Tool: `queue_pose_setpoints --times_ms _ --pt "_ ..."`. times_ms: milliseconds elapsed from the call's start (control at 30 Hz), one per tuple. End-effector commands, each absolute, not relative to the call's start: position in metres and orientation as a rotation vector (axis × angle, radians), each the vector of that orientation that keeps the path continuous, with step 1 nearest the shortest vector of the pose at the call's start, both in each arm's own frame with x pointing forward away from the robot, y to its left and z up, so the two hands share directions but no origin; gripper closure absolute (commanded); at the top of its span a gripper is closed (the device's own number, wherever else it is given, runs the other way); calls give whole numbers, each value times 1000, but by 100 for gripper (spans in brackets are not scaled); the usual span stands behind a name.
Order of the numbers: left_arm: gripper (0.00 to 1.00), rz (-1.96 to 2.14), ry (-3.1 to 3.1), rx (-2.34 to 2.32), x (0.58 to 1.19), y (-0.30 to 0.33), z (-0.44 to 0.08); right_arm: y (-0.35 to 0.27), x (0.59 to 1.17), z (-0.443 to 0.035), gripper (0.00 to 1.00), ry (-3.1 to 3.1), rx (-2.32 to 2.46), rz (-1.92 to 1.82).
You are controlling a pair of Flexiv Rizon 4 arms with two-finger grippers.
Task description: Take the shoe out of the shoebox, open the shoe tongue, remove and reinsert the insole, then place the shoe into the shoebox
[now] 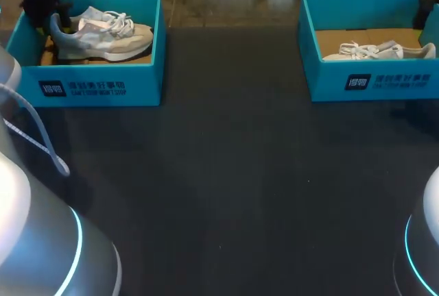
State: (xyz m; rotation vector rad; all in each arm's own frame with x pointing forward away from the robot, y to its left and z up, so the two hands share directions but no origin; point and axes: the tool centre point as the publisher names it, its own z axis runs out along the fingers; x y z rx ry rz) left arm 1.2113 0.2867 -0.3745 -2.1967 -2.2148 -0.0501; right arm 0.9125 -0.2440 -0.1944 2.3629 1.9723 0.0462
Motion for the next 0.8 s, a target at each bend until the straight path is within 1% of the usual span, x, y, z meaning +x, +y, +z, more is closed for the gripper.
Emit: queue_pose_setpoints --times_ms 33,167,233,267,300,333,467,500,533,567,800 --pt "29 131 -2132 -2114 1225 290 -380 -244 912 -195 0 1971 2364 45" --pt "27 140 -2126 -2111 1223 291 -382 -244 912 -195 0 1971 2364 45" --pt "31 143 -2125 -2110 1222 291 -383 -244 912 -195 0 1971 2364 45" --pt "35 144 -2123 -2110 1221 291 -383 -244 912 -195 0 1971 2364 45" --pt "42 145 -2121 -2109 1220 291 -384 -244 912 -195 0 1971 2364 45" --pt "44 151 -2116 -2109 1220 291 -385 -244 912 -195 0 1971 2364 45" --pt "60 151 -2109 -2112 1218 290 -387 -244 912 -195 0 1971 2364 45" --pt "73 151 -2105 -2112 1218 289 -387 -244 912 -195 0 1971 2364 45" --pt "84 151 -2103 -2112 1218 289 -387 -244 912 -195 0 1971 2364 45" --pt "100 146 -2093 -2116 1216 289 -388 -244 912 -195 0 1971 2364 45" --pt "100 138 -2085 -2126 1215 290 -383 -244 912 -195 0 1971 2364 45"
